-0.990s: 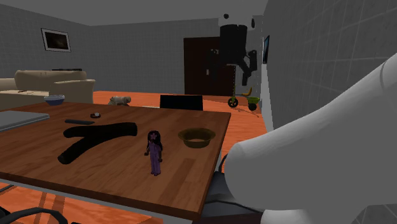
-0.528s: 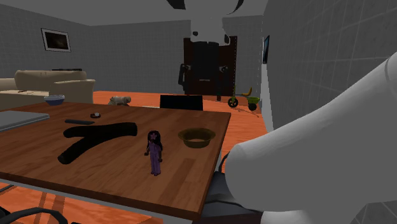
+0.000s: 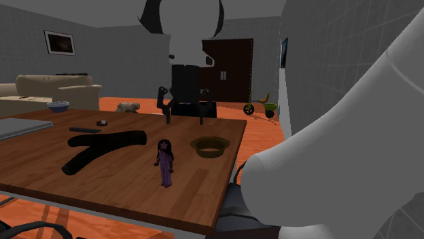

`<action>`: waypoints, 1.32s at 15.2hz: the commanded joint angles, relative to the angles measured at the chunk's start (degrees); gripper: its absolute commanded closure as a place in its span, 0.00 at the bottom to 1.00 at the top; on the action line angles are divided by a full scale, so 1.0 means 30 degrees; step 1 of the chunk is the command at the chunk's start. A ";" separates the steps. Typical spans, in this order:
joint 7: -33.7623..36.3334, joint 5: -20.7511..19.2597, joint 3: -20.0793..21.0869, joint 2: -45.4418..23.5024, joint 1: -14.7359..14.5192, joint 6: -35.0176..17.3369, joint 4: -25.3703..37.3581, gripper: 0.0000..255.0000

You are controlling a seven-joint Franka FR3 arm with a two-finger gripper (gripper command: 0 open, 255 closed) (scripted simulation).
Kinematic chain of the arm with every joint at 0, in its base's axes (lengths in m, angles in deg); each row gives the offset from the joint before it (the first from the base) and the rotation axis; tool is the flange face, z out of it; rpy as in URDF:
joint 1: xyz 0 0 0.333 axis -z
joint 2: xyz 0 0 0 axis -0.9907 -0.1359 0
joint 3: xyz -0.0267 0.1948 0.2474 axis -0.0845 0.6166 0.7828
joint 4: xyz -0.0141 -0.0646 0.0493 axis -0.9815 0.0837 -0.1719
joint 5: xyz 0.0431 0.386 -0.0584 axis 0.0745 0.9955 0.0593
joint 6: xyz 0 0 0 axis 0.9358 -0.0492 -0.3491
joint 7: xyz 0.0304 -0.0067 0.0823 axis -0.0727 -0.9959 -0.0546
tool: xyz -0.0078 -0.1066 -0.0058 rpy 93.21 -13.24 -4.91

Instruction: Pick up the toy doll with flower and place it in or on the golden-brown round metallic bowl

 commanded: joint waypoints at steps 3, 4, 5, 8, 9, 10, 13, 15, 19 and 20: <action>0.1856 0.0736 0.1837 -0.1786 -0.0173 -0.1582 0.0350 0.00; 0.2264 0.0822 0.2239 -0.2254 -0.0174 -0.1931 0.0502 0.00; 0.2256 0.0871 0.2314 -0.2301 -0.0196 -0.2196 0.0287 0.00; 0.2237 0.1018 0.2551 -0.2474 -0.0253 -0.3001 -0.0335 0.00; 0.2233 0.1066 0.2633 -0.2544 -0.0271 -0.3273 -0.0535 0.00; 0.2229 0.1114 0.2717 -0.2619 -0.0287 -0.3548 -0.0732 0.00; 0.2224 0.1188 0.2851 -0.2748 -0.0311 -0.3984 -0.1036 0.00; 0.2224 0.1188 0.2851 -0.2749 -0.0311 -0.3985 -0.1035 0.00; 0.2224 0.1188 0.2851 -0.2749 -0.0311 -0.3985 -0.1035 0.00; 0.2224 0.1187 0.2850 -0.2748 -0.0311 -0.3982 -0.1033 0.00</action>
